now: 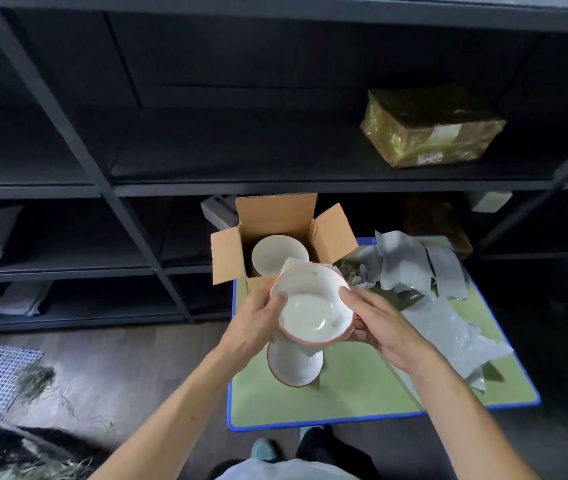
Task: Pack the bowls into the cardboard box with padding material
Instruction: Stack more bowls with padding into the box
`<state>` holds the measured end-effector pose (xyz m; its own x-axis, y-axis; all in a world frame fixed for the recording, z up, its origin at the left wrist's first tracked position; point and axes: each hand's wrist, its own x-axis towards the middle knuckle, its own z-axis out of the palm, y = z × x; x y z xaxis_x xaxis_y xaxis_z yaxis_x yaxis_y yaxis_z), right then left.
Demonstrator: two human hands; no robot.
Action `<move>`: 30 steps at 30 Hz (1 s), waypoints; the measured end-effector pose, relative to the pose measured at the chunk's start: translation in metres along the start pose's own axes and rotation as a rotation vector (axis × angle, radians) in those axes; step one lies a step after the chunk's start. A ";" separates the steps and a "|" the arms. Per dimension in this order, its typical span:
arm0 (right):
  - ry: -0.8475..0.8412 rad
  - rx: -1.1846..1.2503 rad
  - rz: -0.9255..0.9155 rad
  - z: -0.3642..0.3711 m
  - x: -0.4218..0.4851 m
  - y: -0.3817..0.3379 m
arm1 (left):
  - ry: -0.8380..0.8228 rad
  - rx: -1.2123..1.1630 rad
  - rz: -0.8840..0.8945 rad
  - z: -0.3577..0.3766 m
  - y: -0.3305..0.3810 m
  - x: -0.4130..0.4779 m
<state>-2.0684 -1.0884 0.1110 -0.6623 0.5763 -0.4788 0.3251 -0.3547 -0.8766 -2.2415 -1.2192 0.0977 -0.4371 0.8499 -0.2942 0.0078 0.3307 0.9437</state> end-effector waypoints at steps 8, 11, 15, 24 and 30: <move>-0.041 -0.111 -0.013 -0.007 0.035 -0.027 | 0.134 0.024 -0.018 -0.007 0.013 0.023; -0.012 -0.189 -0.014 -0.007 0.058 -0.036 | 0.109 -0.027 -0.063 -0.010 0.021 0.037; 0.010 -0.331 -0.051 -0.002 0.087 -0.054 | 0.191 0.071 -0.079 -0.021 0.032 0.061; 0.084 -0.912 -0.113 0.011 0.151 -0.074 | 0.327 0.247 -0.223 -0.032 0.042 0.113; 0.138 -1.208 -0.051 0.020 0.176 -0.064 | 0.468 0.212 -0.311 -0.032 0.035 0.132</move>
<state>-2.2186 -0.9790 0.0836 -0.6396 0.6688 -0.3789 0.7684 0.5425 -0.3396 -2.3272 -1.1087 0.0972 -0.7970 0.4450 -0.4085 -0.0258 0.6506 0.7590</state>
